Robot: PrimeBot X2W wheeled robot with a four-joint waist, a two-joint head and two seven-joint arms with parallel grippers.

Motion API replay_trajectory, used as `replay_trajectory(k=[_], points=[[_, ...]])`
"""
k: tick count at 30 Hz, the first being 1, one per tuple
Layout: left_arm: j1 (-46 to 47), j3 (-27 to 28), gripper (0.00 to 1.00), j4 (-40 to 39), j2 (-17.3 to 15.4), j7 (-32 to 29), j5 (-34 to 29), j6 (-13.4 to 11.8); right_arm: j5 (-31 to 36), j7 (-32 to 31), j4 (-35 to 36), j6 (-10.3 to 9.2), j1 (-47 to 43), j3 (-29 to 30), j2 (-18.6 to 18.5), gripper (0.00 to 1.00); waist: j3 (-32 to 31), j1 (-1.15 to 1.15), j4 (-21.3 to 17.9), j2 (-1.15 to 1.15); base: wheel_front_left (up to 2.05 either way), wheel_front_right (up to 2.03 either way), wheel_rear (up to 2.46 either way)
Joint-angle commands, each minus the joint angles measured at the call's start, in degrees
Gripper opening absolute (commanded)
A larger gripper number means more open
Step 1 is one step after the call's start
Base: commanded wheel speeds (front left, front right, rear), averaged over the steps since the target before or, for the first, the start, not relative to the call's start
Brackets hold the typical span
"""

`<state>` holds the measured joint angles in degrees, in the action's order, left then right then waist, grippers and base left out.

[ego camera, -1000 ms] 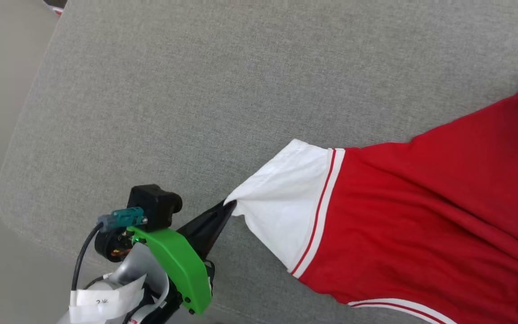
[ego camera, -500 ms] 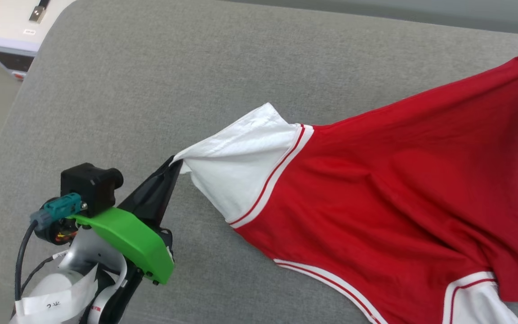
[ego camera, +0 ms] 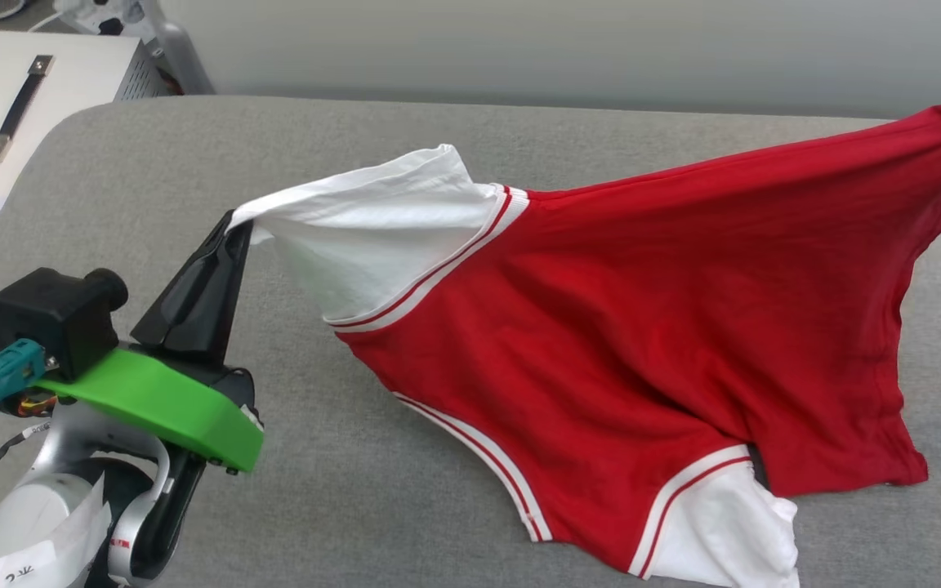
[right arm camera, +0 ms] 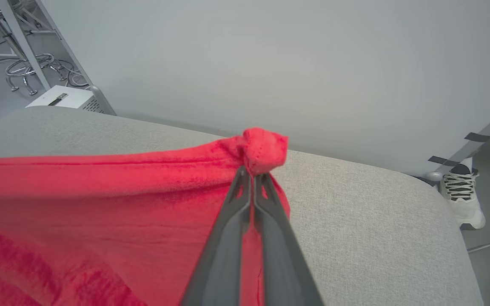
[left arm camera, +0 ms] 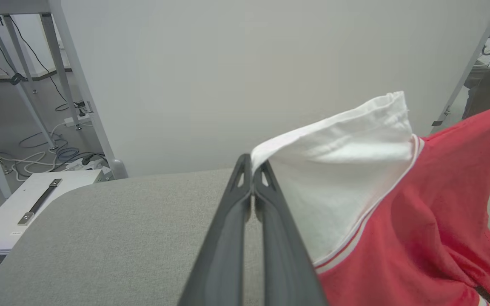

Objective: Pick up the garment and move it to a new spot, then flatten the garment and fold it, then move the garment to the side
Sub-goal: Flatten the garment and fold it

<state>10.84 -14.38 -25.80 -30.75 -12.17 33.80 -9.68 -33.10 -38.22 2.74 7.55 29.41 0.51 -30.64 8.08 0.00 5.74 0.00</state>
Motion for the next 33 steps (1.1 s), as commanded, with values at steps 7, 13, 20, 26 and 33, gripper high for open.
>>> replay_trajectory(k=[7, 13, 20, 26, 33], points=[[1.1, 3.3, 0.00, -1.6, -0.1, 3.9, -0.6, -1.2, -0.2, 1.2, 8.4, -0.06, -6.0, 3.7, 1.4, 0.00, -4.9, 0.00, -4.2, 0.00, 0.00, 0.00, 0.00], [3.9, 5.9, 0.00, -3.6, 0.0, 7.0, -0.9, -1.3, 0.7, 1.9, 14.1, -0.06, -8.4, 7.4, 3.0, 0.00, -5.6, 0.00, -4.8, 0.00, 0.00, 0.00, 0.00], [10.5, 9.0, 0.00, -5.6, 0.1, 10.5, -1.4, -1.3, 1.5, 4.0, 17.1, -0.06, -7.9, 10.9, 5.1, 0.00, -5.3, 0.00, -5.1, 0.00, 0.00, 0.00, 0.00], [16.9, 9.6, 0.00, -6.1, -1.5, 9.4, -2.0, -0.6, 1.5, 6.3, 17.8, -0.06, -5.6, 12.4, 5.3, 0.00, -3.6, 0.00, -5.5, 0.00, 0.00, 0.00, 0.00], [23.6, 9.7, 0.00, -5.0, -4.3, 6.2, -3.1, 0.1, 2.2, 9.2, 17.2, -0.06, -1.1, 12.9, 4.6, 0.00, 0.4, 0.00, -5.9, 0.00, 0.00, 0.00, 0.00]])
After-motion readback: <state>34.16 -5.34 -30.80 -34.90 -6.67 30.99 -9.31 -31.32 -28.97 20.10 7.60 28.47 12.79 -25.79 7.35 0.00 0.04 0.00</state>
